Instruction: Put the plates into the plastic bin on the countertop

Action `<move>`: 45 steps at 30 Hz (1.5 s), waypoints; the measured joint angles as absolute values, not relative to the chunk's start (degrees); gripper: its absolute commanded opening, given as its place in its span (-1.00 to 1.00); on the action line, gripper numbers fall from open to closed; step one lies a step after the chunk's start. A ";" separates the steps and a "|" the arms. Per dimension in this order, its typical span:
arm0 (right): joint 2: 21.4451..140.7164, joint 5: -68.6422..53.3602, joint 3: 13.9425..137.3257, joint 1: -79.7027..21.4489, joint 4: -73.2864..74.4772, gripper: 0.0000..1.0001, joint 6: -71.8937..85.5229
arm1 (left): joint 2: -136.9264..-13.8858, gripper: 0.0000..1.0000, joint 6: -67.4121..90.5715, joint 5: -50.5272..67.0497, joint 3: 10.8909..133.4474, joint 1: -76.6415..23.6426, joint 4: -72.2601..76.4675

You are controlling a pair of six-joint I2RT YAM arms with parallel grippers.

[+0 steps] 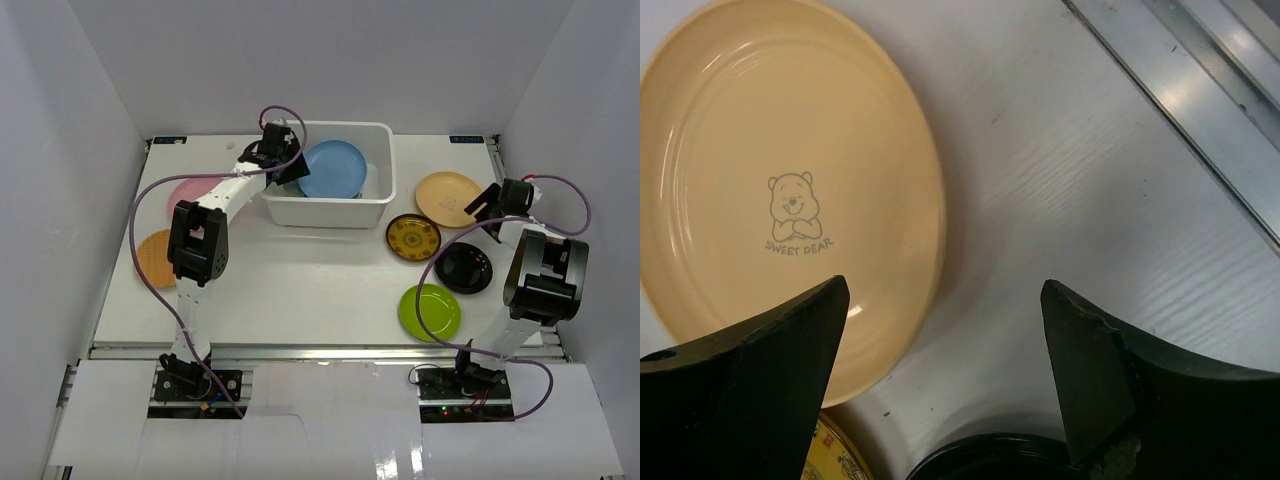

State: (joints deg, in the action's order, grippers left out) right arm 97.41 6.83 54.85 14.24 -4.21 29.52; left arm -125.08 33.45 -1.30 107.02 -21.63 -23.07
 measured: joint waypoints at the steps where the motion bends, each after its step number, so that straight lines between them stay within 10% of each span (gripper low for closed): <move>1: 98.39 6.35 55.40 14.22 -4.16 0.61 29.58 | -125.40 0.30 33.28 -1.13 107.02 -21.63 -23.55; 11: 104.71 3.92 59.20 14.17 -4.43 0.07 31.40 | -123.72 0.55 30.52 1.56 114.08 -21.89 -24.95; 17: 107.96 3.22 61.12 14.17 -4.56 -0.84 32.16 | -110.19 0.61 27.29 -2.46 112.03 -21.41 -23.92; 27: 93.23 0.95 56.18 14.11 -9.43 -0.84 37.23 | -75.96 0.63 31.55 -6.42 77.08 -2.35 -11.09; 34: 79.88 -5.34 63.29 9.87 -13.89 -0.84 38.11 | -84.44 0.57 35.57 -1.30 65.01 13.63 -12.32; 45: 89.95 -10.98 82.19 -14.46 -10.20 -0.84 31.48 | -106.00 0.51 34.13 7.55 75.92 22.26 -18.15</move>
